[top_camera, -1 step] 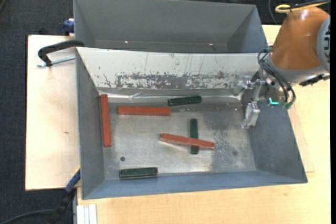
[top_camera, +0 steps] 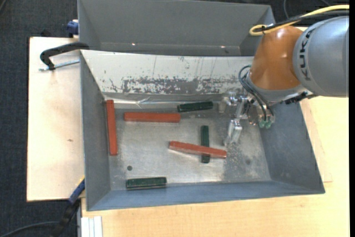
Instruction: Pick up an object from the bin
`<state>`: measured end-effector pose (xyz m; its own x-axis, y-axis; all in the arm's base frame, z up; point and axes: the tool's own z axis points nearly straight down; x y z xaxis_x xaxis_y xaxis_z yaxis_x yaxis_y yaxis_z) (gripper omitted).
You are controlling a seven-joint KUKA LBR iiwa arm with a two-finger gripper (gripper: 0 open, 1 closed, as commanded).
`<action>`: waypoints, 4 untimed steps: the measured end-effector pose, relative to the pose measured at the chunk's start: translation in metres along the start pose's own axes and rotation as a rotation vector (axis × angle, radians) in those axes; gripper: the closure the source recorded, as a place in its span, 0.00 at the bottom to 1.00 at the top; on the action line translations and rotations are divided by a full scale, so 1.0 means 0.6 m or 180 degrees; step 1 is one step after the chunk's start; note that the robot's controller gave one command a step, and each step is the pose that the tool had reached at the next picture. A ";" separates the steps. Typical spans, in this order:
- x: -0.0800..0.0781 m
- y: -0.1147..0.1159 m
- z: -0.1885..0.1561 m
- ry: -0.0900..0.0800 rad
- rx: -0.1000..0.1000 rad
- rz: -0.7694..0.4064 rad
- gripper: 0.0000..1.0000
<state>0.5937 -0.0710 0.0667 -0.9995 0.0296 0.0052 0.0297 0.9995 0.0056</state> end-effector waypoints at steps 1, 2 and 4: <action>0.104 0.168 -0.057 -0.0015 0.0002 -0.0360 0.00; 0.041 0.112 -0.098 -0.0042 0.0028 -0.1741 0.00; 0.065 0.078 -0.006 0.0000 0.0023 -0.3450 0.00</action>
Offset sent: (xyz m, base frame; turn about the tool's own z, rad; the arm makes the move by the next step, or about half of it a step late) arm -0.0588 0.0958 0.0333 -0.1046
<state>0.5560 -0.0229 0.0705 -0.4939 -0.8695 0.0011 -0.8695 0.4939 0.0012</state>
